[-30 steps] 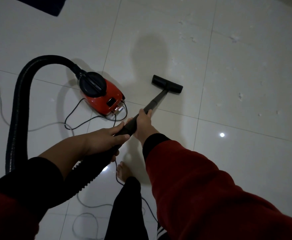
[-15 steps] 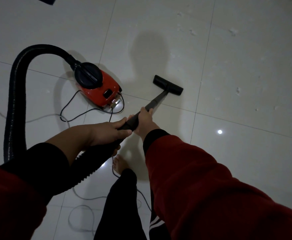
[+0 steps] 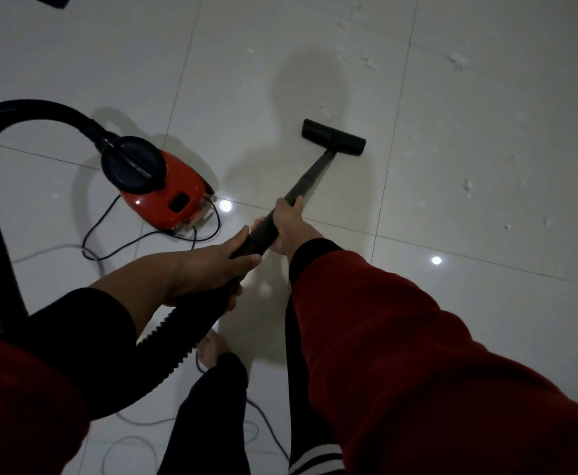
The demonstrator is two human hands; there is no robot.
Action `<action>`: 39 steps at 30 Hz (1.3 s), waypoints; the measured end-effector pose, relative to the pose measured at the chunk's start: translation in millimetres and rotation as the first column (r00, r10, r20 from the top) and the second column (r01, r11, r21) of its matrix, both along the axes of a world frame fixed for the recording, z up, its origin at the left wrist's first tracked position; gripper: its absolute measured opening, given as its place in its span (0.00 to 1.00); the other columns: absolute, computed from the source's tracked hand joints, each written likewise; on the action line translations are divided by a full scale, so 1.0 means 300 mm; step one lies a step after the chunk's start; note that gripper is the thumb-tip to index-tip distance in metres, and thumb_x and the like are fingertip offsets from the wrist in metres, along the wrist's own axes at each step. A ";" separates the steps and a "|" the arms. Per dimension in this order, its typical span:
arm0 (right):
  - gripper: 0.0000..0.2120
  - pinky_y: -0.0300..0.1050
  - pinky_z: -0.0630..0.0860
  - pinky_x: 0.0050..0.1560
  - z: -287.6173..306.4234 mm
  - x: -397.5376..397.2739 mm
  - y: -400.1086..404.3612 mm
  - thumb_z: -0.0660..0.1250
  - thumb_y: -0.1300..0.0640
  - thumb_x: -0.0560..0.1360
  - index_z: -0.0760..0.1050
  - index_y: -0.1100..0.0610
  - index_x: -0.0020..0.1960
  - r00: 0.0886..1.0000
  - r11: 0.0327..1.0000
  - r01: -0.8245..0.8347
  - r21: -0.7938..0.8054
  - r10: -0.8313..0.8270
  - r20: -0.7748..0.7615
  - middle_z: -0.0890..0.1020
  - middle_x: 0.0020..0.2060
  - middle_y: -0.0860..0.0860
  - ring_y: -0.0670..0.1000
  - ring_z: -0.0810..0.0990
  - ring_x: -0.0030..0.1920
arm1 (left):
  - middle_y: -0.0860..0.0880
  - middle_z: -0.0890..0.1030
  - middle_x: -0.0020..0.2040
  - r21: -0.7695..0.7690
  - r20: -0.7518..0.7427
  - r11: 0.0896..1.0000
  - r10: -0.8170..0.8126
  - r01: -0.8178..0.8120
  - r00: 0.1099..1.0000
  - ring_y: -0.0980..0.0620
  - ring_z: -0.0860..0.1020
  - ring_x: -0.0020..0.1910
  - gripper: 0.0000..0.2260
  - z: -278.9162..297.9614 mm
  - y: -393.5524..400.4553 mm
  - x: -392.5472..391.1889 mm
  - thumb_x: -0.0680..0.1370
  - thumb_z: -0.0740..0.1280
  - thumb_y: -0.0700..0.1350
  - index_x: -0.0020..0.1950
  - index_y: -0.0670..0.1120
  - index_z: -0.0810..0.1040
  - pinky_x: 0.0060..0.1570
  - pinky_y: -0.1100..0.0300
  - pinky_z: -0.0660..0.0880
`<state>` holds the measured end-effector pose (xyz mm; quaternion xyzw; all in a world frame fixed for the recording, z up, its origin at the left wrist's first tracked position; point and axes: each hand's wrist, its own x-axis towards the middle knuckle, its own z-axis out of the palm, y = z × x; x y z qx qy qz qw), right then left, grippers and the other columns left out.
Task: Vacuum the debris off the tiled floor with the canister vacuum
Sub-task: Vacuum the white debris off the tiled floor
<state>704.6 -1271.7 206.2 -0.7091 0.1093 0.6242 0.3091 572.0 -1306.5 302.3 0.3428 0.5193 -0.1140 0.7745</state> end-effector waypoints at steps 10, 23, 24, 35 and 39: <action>0.27 0.47 0.75 0.33 -0.001 0.294 0.392 0.54 0.53 0.83 0.47 0.35 0.76 0.998 0.998 -0.052 0.021 0.053 -0.029 0.72 0.41 0.56 0.52 0.74 0.35 | 0.42 0.73 0.42 0.007 -0.023 0.998 0.070 -0.070 0.997 0.52 0.75 0.28 0.31 -0.014 0.366 0.295 0.80 0.60 0.51 0.75 0.66 0.45 0.28 0.60 0.77; 0.27 0.48 0.76 0.33 -0.034 0.505 0.868 0.53 0.52 0.83 0.45 0.34 0.76 0.990 0.991 -0.121 0.049 0.124 -0.068 0.72 0.41 0.58 0.53 0.75 0.36 | 0.42 0.73 0.40 0.039 -0.041 0.990 0.134 -0.132 0.990 0.54 0.75 0.25 0.29 -0.072 0.806 0.502 0.80 0.58 0.53 0.74 0.67 0.43 0.25 0.61 0.76; 0.27 0.48 0.76 0.33 -0.040 0.511 0.898 0.53 0.52 0.83 0.45 0.34 0.76 0.989 0.991 -0.124 0.051 0.128 -0.069 0.73 0.42 0.58 0.53 0.76 0.36 | 0.42 0.73 0.39 0.041 -0.042 0.990 0.135 -0.134 0.990 0.54 0.75 0.24 0.29 -0.080 0.834 0.507 0.81 0.57 0.53 0.74 0.68 0.43 0.25 0.61 0.75; 0.27 0.48 0.75 0.32 -0.129 0.533 1.436 0.53 0.51 0.83 0.45 0.34 0.76 0.994 0.989 -0.103 0.107 0.107 -0.033 0.73 0.40 0.58 0.53 0.75 0.36 | 0.41 0.72 0.38 0.081 0.004 0.994 0.071 -0.071 0.997 0.49 0.75 0.29 0.27 -0.173 1.377 0.527 0.81 0.56 0.52 0.73 0.69 0.44 0.26 0.59 0.76; 0.29 0.47 0.75 0.31 -0.156 0.524 1.615 0.54 0.52 0.82 0.43 0.33 0.75 0.996 0.989 -0.076 0.123 0.081 -0.039 0.74 0.49 0.61 0.54 0.75 0.34 | 0.42 0.72 0.38 0.073 0.023 0.996 0.043 -0.045 0.999 0.51 0.75 0.28 0.27 -0.166 1.572 0.512 0.81 0.56 0.52 0.73 0.68 0.44 0.28 0.59 0.76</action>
